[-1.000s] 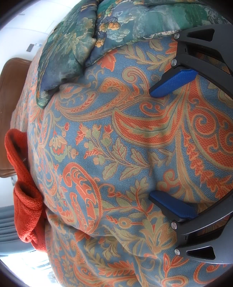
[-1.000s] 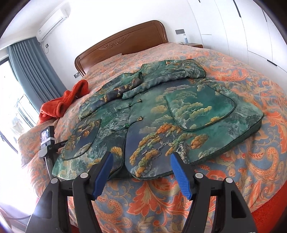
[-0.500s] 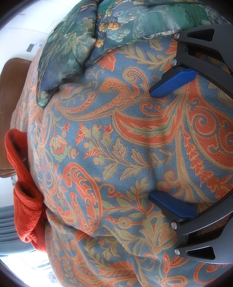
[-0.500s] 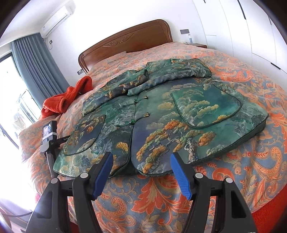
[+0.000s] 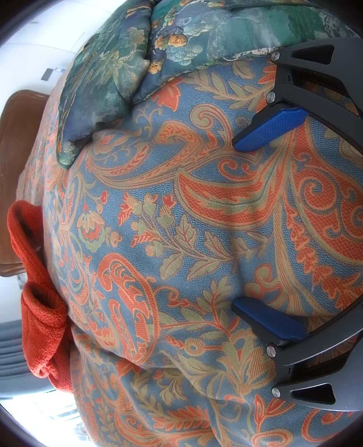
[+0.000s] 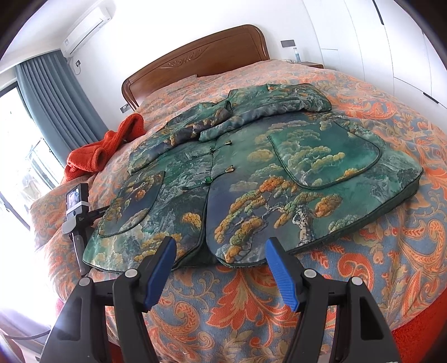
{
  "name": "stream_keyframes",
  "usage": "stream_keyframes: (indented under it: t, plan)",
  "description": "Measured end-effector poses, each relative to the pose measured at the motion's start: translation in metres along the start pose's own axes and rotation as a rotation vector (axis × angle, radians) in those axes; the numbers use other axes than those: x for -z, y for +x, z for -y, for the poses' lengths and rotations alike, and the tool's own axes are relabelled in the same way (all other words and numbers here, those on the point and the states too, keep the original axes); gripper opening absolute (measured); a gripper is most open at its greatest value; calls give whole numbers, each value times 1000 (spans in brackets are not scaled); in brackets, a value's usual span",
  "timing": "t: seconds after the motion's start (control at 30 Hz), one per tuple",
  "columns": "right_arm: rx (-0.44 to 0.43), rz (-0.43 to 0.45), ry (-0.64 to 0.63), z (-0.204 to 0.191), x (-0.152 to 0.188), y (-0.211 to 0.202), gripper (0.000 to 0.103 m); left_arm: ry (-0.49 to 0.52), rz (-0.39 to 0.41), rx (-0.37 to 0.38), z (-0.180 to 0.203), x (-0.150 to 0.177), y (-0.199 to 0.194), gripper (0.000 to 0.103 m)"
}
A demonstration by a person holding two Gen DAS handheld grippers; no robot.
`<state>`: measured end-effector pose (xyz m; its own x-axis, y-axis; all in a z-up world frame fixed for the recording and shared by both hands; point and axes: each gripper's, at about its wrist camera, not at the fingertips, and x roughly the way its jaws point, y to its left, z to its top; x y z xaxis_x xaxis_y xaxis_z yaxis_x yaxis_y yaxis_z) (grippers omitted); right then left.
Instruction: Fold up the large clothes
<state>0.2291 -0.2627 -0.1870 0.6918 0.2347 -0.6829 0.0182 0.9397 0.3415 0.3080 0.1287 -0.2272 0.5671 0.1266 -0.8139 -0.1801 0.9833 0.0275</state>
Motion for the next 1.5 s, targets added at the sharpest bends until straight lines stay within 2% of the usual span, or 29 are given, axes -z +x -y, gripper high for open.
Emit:
stream_keyframes:
  t: [0.73, 0.87, 1.27, 1.5]
  plan:
    - [48, 8, 18, 11, 0, 1, 68, 0, 0, 0, 0, 0, 0, 103]
    - [39, -8, 54, 16, 2, 4, 68, 0, 0, 0, 1, 0, 0, 103]
    - [54, 7, 57, 21, 1, 1, 68, 0, 0, 0, 0, 0, 0, 103]
    - [35, 17, 51, 18, 0, -1, 68, 0, 1, 0, 1, 0, 0, 103]
